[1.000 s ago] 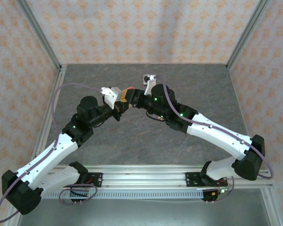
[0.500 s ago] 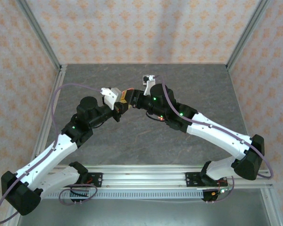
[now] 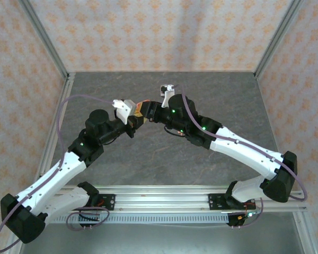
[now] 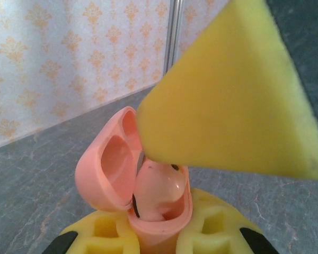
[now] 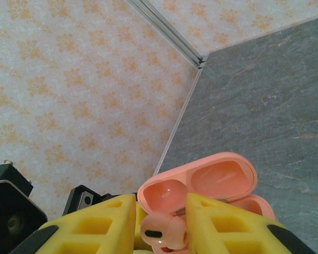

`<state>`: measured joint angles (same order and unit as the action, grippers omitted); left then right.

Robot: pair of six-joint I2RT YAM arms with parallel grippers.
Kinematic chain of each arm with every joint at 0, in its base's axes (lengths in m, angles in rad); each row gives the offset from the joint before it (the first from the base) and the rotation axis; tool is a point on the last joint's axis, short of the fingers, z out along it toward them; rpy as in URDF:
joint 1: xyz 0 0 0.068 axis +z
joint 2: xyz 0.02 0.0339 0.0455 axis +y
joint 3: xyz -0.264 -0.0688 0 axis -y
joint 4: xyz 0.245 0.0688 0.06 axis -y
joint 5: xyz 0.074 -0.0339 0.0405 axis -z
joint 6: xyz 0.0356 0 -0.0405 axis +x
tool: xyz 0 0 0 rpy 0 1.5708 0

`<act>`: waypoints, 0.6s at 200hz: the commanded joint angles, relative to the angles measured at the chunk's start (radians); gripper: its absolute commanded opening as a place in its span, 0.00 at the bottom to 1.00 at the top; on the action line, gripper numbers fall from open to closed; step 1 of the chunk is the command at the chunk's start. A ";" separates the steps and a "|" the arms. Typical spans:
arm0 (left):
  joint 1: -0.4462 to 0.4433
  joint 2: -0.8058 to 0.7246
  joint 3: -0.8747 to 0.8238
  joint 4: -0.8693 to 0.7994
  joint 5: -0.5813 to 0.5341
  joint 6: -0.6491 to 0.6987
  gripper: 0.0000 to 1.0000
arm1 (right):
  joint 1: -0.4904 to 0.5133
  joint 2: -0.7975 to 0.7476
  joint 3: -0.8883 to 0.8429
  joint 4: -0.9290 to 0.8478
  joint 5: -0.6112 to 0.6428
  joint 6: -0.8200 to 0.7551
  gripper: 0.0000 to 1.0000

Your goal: Insert the wireless bluetooth earbuds into the charging case

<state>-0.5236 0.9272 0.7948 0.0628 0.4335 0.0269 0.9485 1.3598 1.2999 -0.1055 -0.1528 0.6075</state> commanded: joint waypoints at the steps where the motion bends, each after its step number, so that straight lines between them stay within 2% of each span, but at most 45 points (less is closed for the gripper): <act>1: -0.006 -0.048 0.014 0.107 0.011 0.014 0.00 | 0.002 -0.003 -0.010 -0.074 0.008 -0.016 0.32; 67: -0.006 -0.054 0.001 0.098 0.015 0.039 0.00 | 0.002 -0.003 -0.003 -0.102 0.000 -0.005 0.36; 120: -0.006 -0.116 -0.087 0.157 0.054 0.165 0.00 | 0.002 -0.078 0.025 -0.137 -0.019 -0.007 0.37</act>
<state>-0.5240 0.8661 0.7273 0.0925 0.4442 0.1074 0.9504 1.3388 1.2999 -0.1631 -0.1677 0.6079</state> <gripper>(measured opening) 0.133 0.364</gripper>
